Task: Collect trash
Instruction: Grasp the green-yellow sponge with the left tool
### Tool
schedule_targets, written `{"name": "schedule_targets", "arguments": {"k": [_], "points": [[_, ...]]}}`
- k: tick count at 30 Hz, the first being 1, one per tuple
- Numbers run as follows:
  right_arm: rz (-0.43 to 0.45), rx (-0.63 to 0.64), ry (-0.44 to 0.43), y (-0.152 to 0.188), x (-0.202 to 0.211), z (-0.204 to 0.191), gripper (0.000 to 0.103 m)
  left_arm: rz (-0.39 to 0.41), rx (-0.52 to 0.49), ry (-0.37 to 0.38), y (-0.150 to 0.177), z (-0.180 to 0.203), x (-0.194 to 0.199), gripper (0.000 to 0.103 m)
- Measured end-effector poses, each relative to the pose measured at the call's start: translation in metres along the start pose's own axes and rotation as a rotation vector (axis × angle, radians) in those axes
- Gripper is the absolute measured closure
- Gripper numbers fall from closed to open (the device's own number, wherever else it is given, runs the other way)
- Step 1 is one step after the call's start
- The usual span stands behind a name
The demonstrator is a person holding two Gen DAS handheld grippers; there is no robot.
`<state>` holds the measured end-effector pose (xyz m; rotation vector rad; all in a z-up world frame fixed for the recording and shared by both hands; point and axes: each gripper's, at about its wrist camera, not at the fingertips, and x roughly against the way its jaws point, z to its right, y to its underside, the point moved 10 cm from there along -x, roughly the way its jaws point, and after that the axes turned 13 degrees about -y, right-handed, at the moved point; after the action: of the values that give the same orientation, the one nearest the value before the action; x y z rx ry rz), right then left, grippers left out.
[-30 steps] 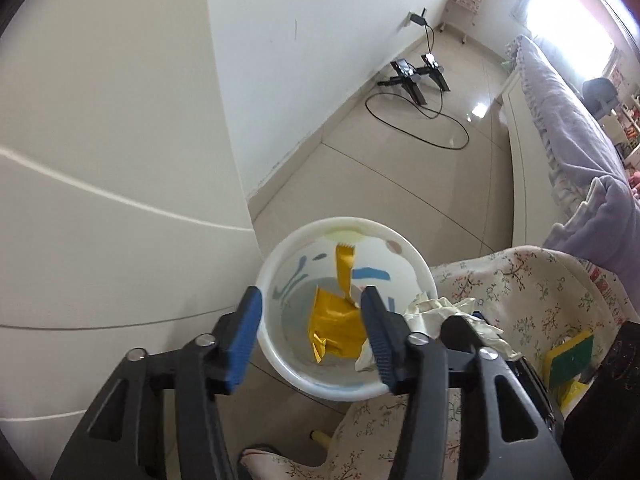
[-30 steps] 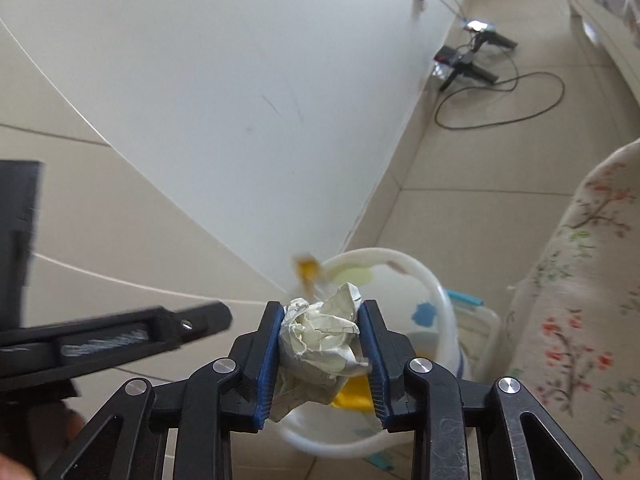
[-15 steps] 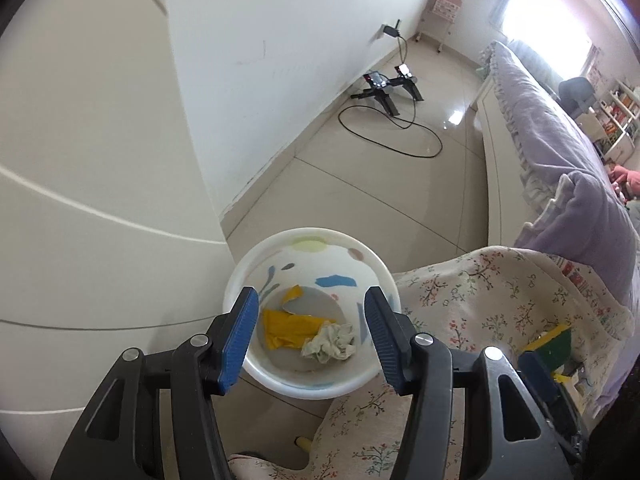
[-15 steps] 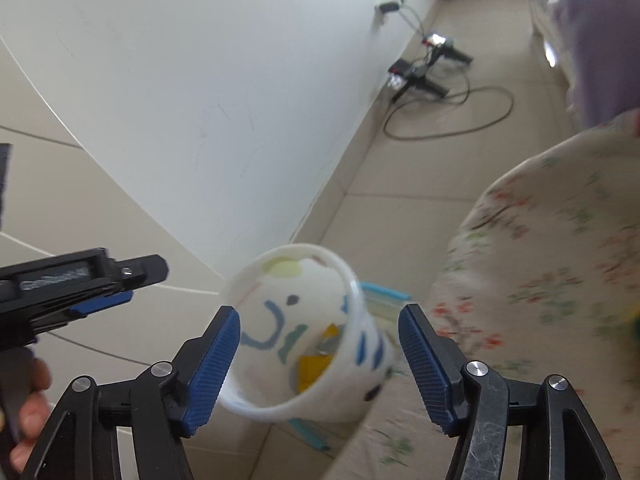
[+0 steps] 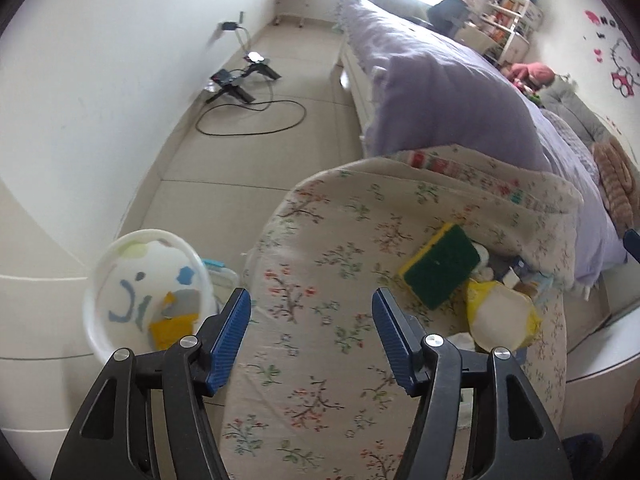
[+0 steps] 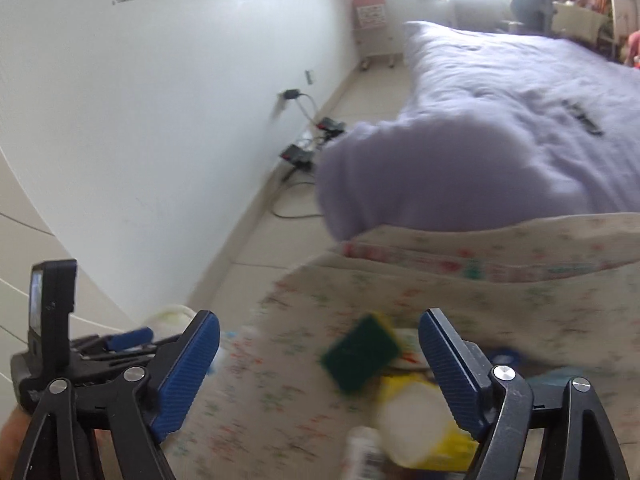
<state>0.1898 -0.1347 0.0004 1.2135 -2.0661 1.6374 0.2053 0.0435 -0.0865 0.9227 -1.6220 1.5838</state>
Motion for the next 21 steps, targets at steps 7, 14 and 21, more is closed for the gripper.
{"name": "schedule_targets", "arguments": {"k": [7, 14, 21], "points": [[-0.049, -0.223, 0.018, 0.059, 0.0, 0.088, 0.016, 0.047, -0.223, -0.031, 0.008, 0.07, -0.008, 0.027], [-0.128, -0.242, 0.053, 0.078, -0.009, 0.106, 0.016, 0.022, -0.368, -0.053, 0.012, 0.121, -0.045, 0.026], [-0.147, -0.35, 0.048, 0.092, -0.01, 0.132, 0.016, 0.042, -0.532, -0.12, 0.014, 0.159, -0.08, 0.026]]}}
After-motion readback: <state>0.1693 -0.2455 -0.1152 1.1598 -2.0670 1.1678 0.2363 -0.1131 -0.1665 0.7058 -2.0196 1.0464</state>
